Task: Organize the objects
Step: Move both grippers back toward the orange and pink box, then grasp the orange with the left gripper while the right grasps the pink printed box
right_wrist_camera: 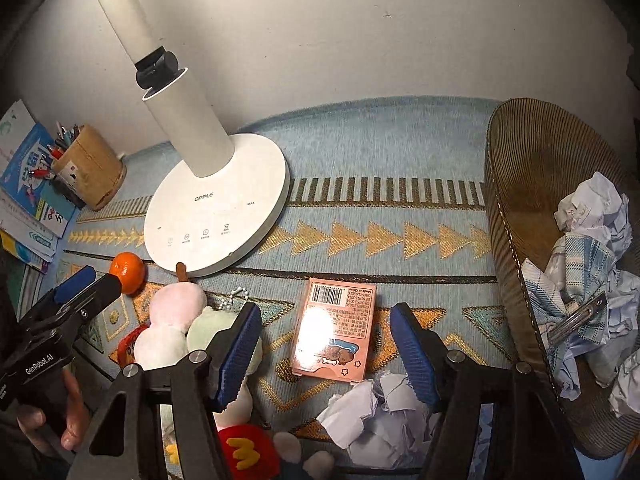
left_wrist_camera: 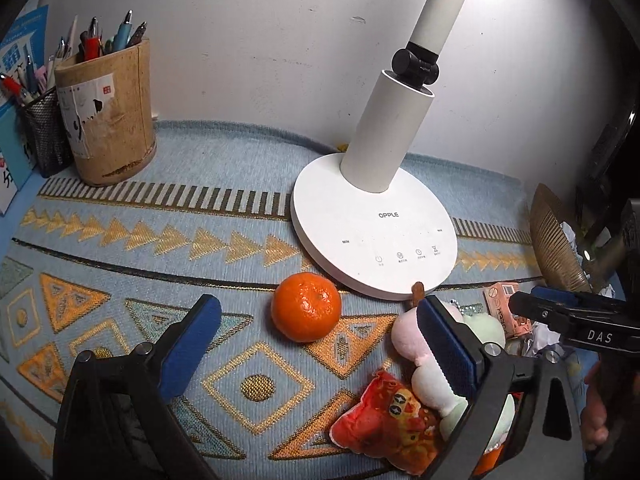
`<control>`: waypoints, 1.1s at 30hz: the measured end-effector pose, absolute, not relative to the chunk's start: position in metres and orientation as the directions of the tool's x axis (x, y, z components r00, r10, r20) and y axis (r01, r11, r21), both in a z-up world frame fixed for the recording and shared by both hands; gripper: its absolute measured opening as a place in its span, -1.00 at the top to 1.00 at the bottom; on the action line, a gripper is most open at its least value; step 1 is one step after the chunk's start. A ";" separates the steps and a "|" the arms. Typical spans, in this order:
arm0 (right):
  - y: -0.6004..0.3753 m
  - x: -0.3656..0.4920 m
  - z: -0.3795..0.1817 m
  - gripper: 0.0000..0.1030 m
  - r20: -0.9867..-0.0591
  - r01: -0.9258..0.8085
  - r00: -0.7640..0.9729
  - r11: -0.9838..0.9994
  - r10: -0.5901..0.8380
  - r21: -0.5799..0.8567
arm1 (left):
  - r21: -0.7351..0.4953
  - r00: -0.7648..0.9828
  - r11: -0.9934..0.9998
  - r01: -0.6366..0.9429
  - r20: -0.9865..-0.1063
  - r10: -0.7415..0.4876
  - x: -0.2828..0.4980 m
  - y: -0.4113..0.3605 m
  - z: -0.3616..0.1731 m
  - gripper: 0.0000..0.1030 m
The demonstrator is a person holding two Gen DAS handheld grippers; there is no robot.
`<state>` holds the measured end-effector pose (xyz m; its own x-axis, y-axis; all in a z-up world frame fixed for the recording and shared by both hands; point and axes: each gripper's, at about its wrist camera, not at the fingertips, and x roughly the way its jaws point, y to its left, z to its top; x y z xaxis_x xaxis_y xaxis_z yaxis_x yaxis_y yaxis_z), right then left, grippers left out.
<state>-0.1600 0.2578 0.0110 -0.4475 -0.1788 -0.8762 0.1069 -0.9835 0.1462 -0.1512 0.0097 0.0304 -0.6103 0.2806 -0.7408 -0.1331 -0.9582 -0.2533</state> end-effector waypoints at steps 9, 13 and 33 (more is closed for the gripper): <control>0.253 -0.169 -0.012 -0.29 -0.899 0.107 -0.418 -0.989 -0.135 0.099 | -0.175 -0.632 -0.976 -0.131 -0.744 0.218 -0.158 0.018 0.021 -0.35; 0.247 -0.164 -0.013 -0.03 -0.888 0.120 -0.451 -0.992 -0.092 0.042 | -0.190 -0.624 -0.973 -0.129 -0.747 0.228 -0.159 0.016 0.019 0.26; 0.295 -0.114 0.095 0.21 -0.696 0.190 -0.665 -0.963 -0.271 0.193 | -0.149 -0.732 -0.960 -0.239 -0.622 0.279 -0.124 0.063 0.096 0.30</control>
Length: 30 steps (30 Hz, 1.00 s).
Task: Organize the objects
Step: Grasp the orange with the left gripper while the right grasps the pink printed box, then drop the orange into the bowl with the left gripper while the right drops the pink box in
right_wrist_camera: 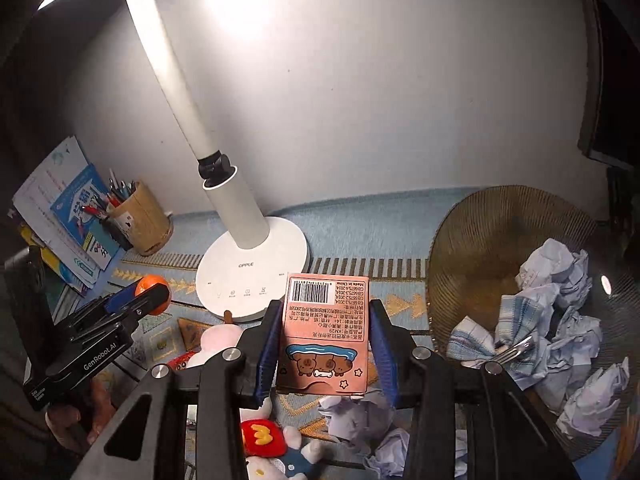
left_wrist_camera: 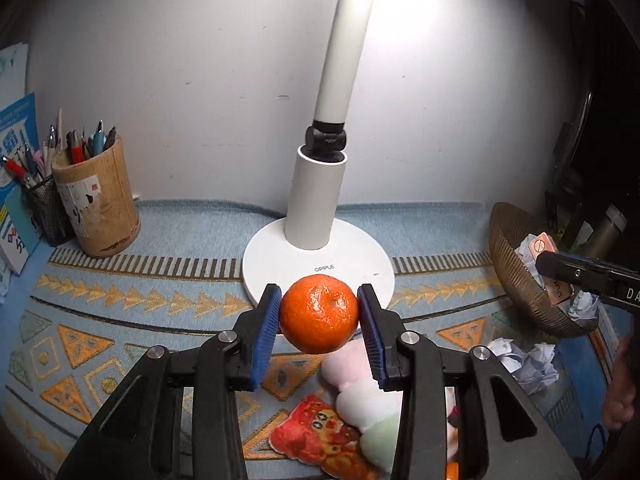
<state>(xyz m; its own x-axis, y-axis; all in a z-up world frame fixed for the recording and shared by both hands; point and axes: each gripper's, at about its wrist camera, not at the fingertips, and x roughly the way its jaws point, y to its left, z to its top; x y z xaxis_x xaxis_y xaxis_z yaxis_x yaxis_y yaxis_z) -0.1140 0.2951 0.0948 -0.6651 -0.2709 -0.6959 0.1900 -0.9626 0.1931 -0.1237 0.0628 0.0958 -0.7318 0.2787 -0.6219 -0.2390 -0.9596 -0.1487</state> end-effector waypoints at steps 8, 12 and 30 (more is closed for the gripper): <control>0.430 -0.091 0.139 0.21 -0.606 -0.047 -0.791 -0.979 -0.085 0.200 | -0.031 -0.726 -0.900 -0.435 -0.579 0.371 -0.113 0.186 0.145 0.30; 0.490 -0.090 0.129 0.20 -0.612 -0.158 -0.789 -0.950 -0.042 0.269 | -0.056 -0.668 -0.852 -0.520 -0.594 0.448 -0.117 0.245 0.147 0.30; 0.512 -0.116 0.089 -0.02 -0.652 -0.103 -0.737 -0.922 -0.182 0.373 | -0.120 -0.609 -0.829 -0.546 -0.623 0.491 -0.130 0.307 0.121 -0.78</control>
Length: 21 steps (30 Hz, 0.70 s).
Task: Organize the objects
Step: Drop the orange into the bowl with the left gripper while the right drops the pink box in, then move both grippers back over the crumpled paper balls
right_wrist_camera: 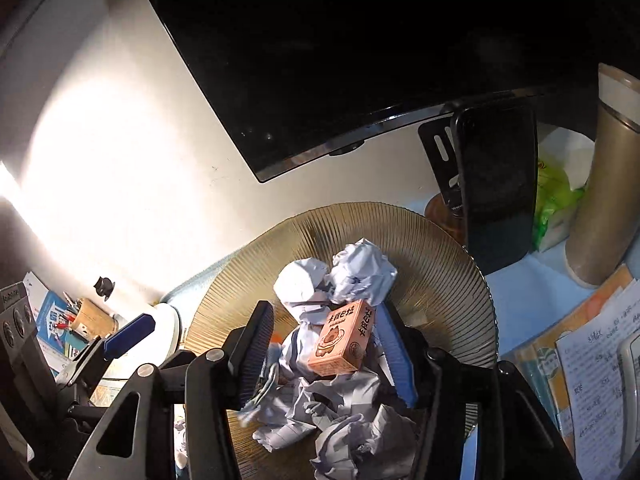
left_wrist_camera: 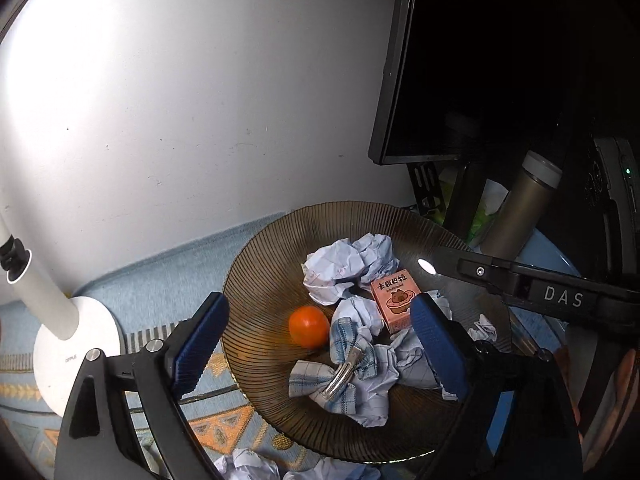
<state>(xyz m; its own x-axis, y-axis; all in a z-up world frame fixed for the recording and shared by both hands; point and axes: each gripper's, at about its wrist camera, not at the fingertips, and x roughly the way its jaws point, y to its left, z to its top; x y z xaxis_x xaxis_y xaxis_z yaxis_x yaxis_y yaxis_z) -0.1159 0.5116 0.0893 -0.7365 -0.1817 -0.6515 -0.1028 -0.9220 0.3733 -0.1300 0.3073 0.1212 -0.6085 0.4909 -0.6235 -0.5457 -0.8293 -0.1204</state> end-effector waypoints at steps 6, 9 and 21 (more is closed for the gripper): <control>0.497 -0.090 0.111 -0.03 -0.621 -0.064 -0.760 -0.928 -0.193 0.367 | -0.174 -0.648 -0.840 -0.513 -0.564 0.512 -0.108 0.260 0.150 -0.78; 0.477 -0.068 0.127 -0.03 -0.600 -0.009 -0.771 -0.938 -0.214 0.346 | -0.190 -0.688 -0.850 -0.491 -0.513 0.513 -0.084 0.224 0.166 -0.78; 0.363 0.016 0.084 -0.24 -0.602 0.192 -0.733 -0.945 -0.318 0.266 | -0.240 -0.807 -0.960 -0.142 -0.534 0.253 -0.018 0.035 0.104 -0.91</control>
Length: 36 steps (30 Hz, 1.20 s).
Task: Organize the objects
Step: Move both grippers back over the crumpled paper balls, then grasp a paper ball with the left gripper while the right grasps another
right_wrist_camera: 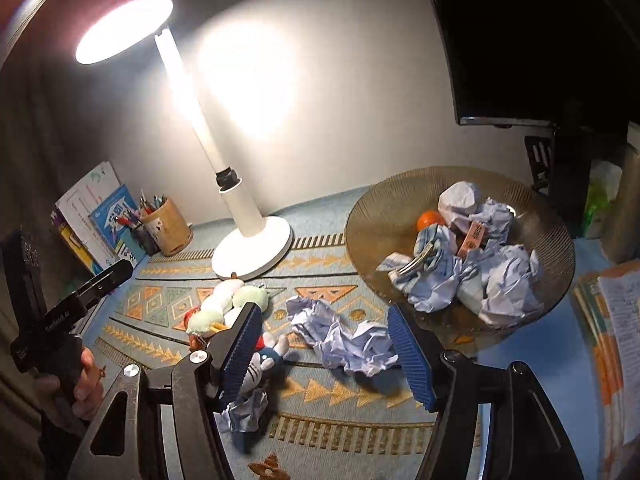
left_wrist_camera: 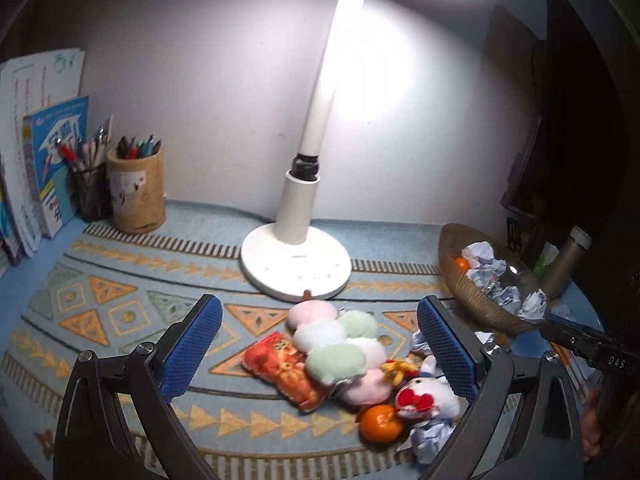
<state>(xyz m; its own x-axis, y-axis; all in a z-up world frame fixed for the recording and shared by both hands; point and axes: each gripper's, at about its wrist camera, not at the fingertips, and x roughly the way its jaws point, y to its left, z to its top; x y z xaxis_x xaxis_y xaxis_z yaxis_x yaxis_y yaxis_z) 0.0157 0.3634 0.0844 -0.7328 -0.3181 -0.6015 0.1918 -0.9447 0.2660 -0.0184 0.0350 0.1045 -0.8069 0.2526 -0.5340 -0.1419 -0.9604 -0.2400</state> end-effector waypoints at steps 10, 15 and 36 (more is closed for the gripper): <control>0.332 -0.001 0.000 -0.24 -0.687 0.174 -0.652 -0.946 -0.319 0.274 | -0.272 -0.763 -0.962 -0.030 -0.615 0.197 -0.027 -0.006 0.037 -0.89; 0.341 -0.002 -0.002 -0.24 -0.683 0.155 -0.652 -0.939 -0.330 0.306 | -0.202 -0.767 -0.977 -0.073 -0.615 0.184 -0.020 0.009 0.040 -0.89; 0.372 -0.036 0.008 -0.71 -0.750 0.126 -0.600 -0.958 -0.279 0.256 | 0.026 -0.364 -0.557 -0.830 -0.781 0.507 -0.085 0.205 0.070 -0.93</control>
<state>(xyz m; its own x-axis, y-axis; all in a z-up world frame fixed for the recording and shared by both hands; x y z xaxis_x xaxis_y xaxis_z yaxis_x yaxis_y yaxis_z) -0.0364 0.3716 0.0079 -0.5998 -0.2791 -0.7499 0.1259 -0.9584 0.2561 -0.0848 0.2054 0.0700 -0.3642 0.5069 -0.7812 -0.8301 -0.5570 0.0255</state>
